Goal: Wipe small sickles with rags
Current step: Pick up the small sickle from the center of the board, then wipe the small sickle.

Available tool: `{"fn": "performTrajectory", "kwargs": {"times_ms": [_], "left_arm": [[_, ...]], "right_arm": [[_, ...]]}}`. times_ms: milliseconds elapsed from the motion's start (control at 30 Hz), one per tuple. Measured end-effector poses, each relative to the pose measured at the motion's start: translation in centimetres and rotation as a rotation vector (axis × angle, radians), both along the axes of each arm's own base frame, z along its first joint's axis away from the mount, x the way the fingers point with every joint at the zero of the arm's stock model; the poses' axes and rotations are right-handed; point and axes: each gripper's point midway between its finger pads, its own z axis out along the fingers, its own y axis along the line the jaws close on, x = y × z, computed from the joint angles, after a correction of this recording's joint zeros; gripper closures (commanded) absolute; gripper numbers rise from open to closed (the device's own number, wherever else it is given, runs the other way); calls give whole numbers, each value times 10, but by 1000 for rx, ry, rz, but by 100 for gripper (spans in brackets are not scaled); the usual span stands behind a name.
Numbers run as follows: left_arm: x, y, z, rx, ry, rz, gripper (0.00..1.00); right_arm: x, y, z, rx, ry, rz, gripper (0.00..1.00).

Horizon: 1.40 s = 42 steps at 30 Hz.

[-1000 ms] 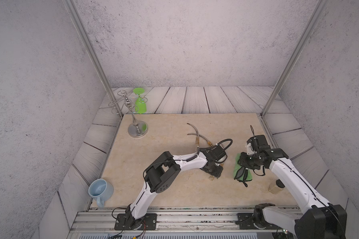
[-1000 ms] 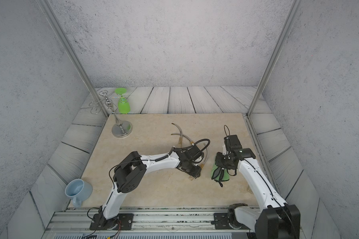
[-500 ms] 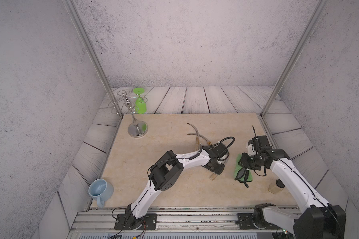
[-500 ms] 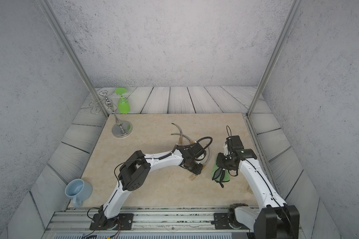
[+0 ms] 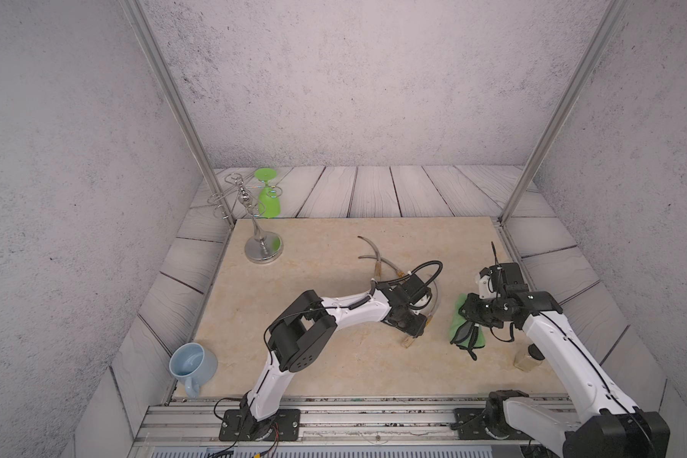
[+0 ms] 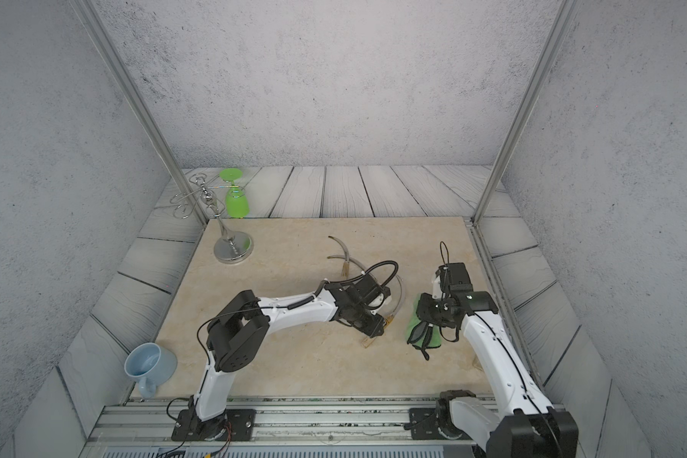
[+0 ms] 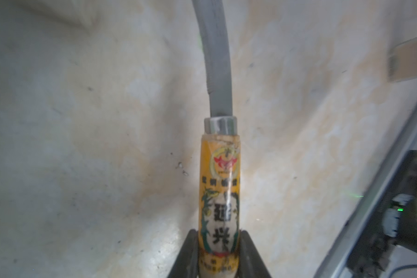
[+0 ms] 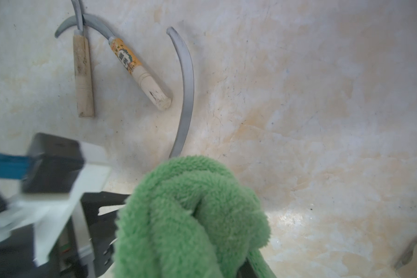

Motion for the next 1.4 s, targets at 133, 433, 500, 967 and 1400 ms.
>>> {"fn": "performTrajectory", "kwargs": {"times_ms": [133,433,500,967,1400], "left_arm": [[0,5,55,-192,-29,23,100],[5,30,127,-607,-12,87,100],[6,35,126,-666,24,107,100],[6,31,164,-1011,112,87,100],[17,30,159,-1076,157,115,100]], "right_arm": [[2,2,5,16,-15,2,70],[28,25,47,149,-140,63,70],[39,34,59,198,-176,84,70],[84,80,107,410,-295,246,71],[77,112,127,492,-336,354,71]]}}
